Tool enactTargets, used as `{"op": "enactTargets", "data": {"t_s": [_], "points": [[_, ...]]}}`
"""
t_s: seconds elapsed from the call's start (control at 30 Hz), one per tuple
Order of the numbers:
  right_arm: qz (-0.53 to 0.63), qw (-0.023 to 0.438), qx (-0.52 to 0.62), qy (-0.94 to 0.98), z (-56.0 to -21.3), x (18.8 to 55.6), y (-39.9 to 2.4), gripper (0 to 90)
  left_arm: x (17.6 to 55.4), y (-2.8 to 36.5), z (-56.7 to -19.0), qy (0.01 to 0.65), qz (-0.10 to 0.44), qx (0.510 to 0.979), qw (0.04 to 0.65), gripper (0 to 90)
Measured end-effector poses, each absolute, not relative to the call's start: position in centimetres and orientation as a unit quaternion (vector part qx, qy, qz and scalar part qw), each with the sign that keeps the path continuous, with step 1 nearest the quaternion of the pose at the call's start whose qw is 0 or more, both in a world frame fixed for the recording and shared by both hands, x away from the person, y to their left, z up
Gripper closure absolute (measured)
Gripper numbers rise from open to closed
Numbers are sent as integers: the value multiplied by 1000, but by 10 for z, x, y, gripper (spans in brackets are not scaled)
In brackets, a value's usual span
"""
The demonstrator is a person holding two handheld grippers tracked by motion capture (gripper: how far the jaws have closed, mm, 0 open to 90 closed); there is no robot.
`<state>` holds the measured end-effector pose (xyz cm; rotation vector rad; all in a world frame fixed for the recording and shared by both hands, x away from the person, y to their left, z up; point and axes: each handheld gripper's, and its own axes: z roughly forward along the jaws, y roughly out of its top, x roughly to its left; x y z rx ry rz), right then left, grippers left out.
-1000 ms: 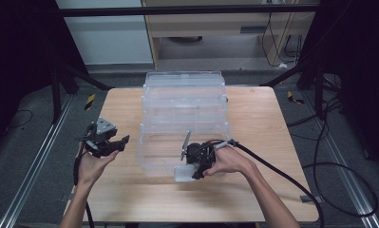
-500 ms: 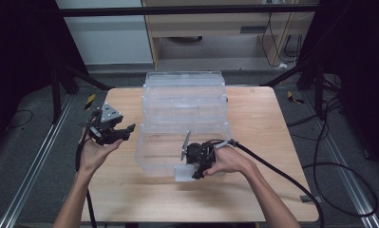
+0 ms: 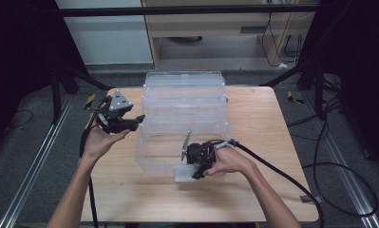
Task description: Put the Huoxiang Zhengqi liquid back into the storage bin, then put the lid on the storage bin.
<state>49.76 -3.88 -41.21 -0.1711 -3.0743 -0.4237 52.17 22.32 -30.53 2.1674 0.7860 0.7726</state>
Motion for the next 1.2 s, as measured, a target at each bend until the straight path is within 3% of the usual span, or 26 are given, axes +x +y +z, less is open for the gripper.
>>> {"op": "enactTargets", "data": {"t_s": [0.47,1.2], "points": [[-140,14,-48,-989,-412,497,-40,581,532,195,-292,242,286,863,338,412],[-144,10,-42,-989,-413,496,-41,584,574,163,-290,142,244,922,266,404]]}}
